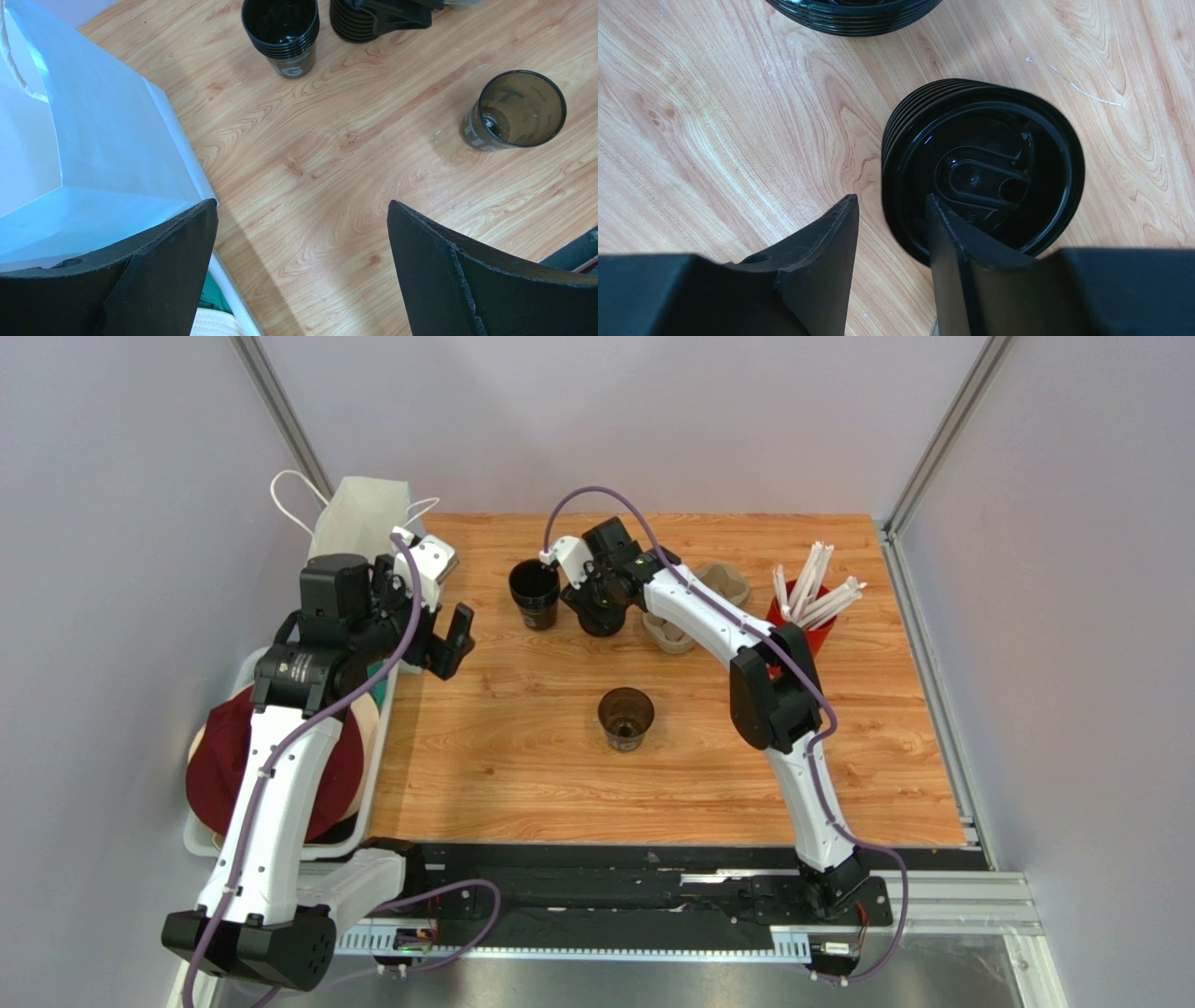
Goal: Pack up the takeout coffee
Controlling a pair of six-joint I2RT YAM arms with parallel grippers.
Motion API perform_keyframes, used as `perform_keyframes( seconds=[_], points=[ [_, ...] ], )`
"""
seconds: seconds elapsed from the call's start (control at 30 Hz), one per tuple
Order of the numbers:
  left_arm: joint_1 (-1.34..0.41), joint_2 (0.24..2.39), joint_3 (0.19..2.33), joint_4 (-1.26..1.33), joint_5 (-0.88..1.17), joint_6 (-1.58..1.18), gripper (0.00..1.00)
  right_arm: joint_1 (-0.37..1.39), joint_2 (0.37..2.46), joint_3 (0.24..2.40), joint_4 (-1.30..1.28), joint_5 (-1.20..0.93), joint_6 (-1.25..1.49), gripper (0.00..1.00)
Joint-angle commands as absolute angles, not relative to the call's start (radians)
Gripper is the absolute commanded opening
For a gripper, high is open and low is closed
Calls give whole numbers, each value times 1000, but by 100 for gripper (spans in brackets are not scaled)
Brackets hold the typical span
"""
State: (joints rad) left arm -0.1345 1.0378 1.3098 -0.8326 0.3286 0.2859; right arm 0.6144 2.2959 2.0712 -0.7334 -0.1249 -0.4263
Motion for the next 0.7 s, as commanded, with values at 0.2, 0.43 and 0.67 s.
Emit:
perform_keyframes(
  seconds=[0.2, 0.43, 0.67],
  points=[
    [-123, 1022, 1298, -802, 356, 270, 99, 618, 2281, 2094, -686, -144, -445, 34],
    [-121, 1023, 1293, -796, 356, 270, 99, 601, 2301, 2138, -686, -137, -426, 43],
    [-118, 1026, 1290, -793, 353, 267, 99, 577, 2307, 2200, -735, -235, -402, 45]
  ],
)
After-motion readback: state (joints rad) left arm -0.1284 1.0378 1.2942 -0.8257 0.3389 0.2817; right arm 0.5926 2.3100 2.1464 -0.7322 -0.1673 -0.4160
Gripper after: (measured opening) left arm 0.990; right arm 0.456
